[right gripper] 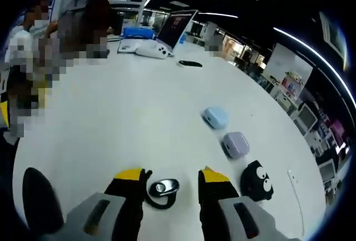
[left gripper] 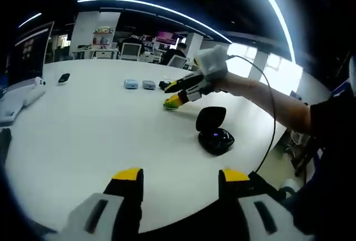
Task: Pick up the earbuds from the table and place the earbuds into the earbud case
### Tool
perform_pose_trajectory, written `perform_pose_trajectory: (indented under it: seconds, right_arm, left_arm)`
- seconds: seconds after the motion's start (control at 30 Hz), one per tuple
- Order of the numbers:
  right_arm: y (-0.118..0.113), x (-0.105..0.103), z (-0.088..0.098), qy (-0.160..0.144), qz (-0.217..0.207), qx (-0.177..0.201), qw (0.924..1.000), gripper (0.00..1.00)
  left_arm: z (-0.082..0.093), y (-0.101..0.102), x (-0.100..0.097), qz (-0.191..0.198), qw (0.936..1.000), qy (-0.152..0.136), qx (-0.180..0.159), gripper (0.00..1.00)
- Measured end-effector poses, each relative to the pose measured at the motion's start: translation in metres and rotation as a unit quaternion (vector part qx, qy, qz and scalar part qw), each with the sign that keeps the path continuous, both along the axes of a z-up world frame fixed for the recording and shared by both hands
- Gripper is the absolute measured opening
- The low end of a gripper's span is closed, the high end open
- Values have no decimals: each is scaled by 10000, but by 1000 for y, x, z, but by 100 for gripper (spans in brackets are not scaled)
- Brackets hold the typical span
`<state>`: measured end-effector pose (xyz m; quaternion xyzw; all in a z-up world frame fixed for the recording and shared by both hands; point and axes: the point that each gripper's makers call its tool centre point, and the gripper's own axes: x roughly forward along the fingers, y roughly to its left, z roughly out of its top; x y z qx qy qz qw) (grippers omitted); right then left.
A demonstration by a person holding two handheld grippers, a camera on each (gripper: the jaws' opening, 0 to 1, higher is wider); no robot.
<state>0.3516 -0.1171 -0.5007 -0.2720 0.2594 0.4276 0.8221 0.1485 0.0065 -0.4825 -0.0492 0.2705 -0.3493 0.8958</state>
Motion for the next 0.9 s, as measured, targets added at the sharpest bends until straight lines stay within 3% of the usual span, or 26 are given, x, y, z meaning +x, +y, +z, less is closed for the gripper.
perform_pose_trajectory:
  seconds: [0.37,0.9]
  right_arm:
    - [4,20,1,-60,-169,-7,9998,37]
    - [-23,35,-2,-24,-397,-157,9991,37]
  left_arm:
    - [-1,0,-1,4,10000,8,-14,55]
    - [0,2,-1,15,10000,0,-36,55]
